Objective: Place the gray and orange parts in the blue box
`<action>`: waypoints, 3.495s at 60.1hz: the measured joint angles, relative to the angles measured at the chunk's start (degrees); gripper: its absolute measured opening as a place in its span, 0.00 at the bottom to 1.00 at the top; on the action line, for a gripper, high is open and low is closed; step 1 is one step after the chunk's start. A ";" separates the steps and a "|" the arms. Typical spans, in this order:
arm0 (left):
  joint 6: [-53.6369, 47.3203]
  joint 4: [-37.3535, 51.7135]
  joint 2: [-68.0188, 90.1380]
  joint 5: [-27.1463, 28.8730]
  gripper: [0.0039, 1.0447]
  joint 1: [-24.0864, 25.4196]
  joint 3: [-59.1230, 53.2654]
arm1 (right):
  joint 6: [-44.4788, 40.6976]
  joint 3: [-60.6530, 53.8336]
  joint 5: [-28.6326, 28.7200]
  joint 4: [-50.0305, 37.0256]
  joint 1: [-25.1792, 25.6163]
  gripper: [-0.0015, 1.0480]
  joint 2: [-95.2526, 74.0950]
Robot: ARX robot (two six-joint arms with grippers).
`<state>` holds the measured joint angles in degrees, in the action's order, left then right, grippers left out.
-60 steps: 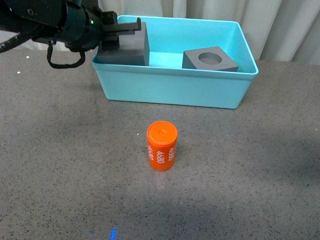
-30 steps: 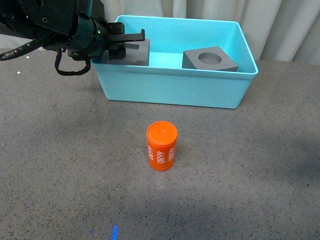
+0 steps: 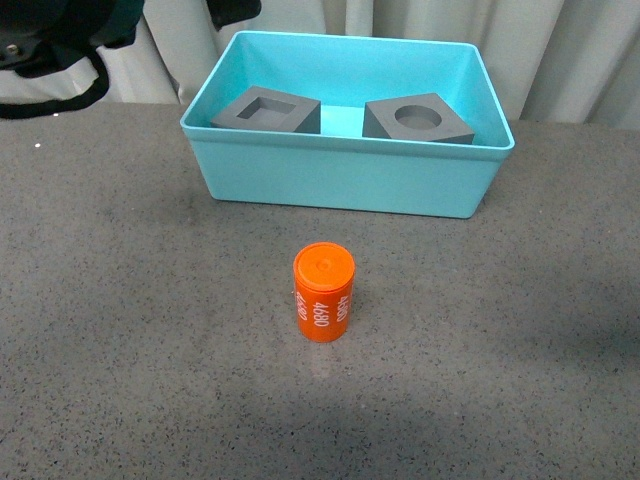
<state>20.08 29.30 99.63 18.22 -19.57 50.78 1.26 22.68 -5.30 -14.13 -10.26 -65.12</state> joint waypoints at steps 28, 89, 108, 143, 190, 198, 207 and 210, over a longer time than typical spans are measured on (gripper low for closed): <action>8.31 -6.54 -35.85 15.08 0.94 -5.14 -34.23 | 0.00 0.00 0.00 0.00 0.00 0.91 0.00; -19.67 -4.22 -74.51 -18.05 0.03 19.37 -49.75 | -0.02 -0.02 -0.04 0.00 0.04 0.91 0.09; -19.67 -11.69 -82.25 -18.16 0.03 19.43 -49.77 | -0.02 -0.02 -0.02 0.00 0.04 0.91 0.09; -19.67 -27.52 -96.04 -18.23 0.03 19.43 -49.75 | -0.02 -0.02 0.00 0.00 0.04 0.91 0.09; -19.67 -29.18 -99.34 -18.21 0.81 19.43 -49.75 | -0.02 -0.02 -0.02 0.00 0.04 0.91 0.11; -19.82 -29.18 -99.34 -18.21 0.94 19.43 -49.75 | -0.02 -0.02 -0.02 0.00 0.04 0.91 0.11; -19.82 -29.18 -99.34 -18.21 0.94 19.43 -49.75 | -0.02 -0.02 -0.02 0.00 0.04 0.91 0.11; -19.82 -29.18 -99.34 -18.21 0.94 19.43 -49.75 | 0.00 -0.02 -0.02 0.00 0.04 0.91 0.11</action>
<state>0.25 0.12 0.30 0.01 -0.14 1.04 1.26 22.65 -5.32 -14.13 -10.22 -65.01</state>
